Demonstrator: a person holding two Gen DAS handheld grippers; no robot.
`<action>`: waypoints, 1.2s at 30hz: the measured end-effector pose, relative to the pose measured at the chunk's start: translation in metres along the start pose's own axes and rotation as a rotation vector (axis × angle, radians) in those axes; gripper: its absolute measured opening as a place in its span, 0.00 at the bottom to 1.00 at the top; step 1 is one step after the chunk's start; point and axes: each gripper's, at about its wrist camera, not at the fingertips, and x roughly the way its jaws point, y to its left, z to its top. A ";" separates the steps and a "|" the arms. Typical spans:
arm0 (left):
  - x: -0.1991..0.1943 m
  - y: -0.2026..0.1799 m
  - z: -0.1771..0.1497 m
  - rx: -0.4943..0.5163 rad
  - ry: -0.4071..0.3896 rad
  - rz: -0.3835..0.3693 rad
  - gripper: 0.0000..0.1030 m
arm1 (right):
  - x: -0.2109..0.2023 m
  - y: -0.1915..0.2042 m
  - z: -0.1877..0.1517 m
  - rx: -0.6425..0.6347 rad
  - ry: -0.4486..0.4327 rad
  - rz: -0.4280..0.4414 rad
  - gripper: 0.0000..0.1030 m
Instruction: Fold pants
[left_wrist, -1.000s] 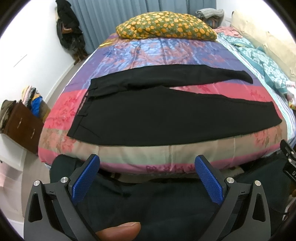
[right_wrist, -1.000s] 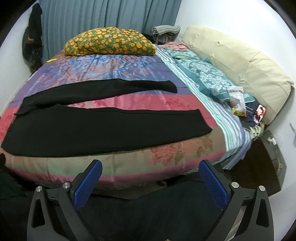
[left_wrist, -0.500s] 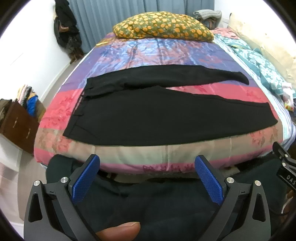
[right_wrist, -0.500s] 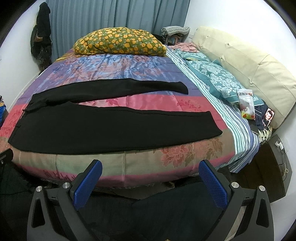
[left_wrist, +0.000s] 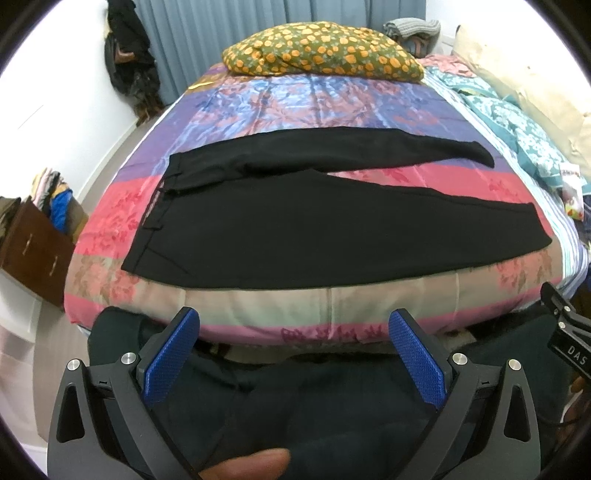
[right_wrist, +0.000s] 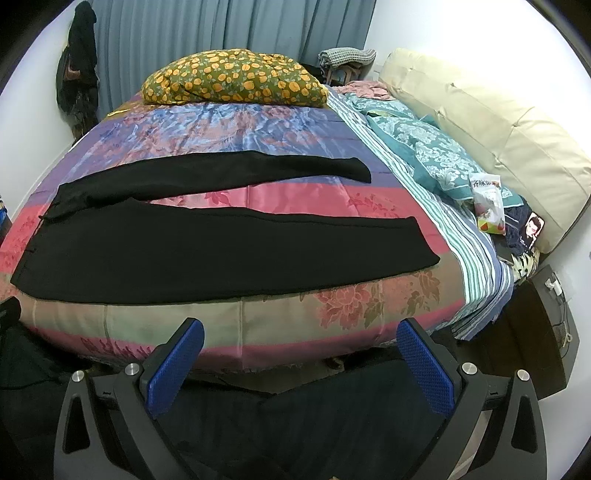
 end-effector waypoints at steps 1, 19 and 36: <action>0.000 0.000 0.000 0.001 -0.001 0.001 0.99 | 0.000 0.000 0.000 -0.002 0.000 -0.001 1.00; -0.004 0.001 0.005 -0.009 -0.019 0.024 0.99 | -0.002 0.001 0.000 0.008 -0.018 0.029 1.00; -0.003 0.000 0.001 -0.001 -0.011 0.041 0.99 | -0.009 0.007 -0.002 -0.009 -0.045 0.086 1.00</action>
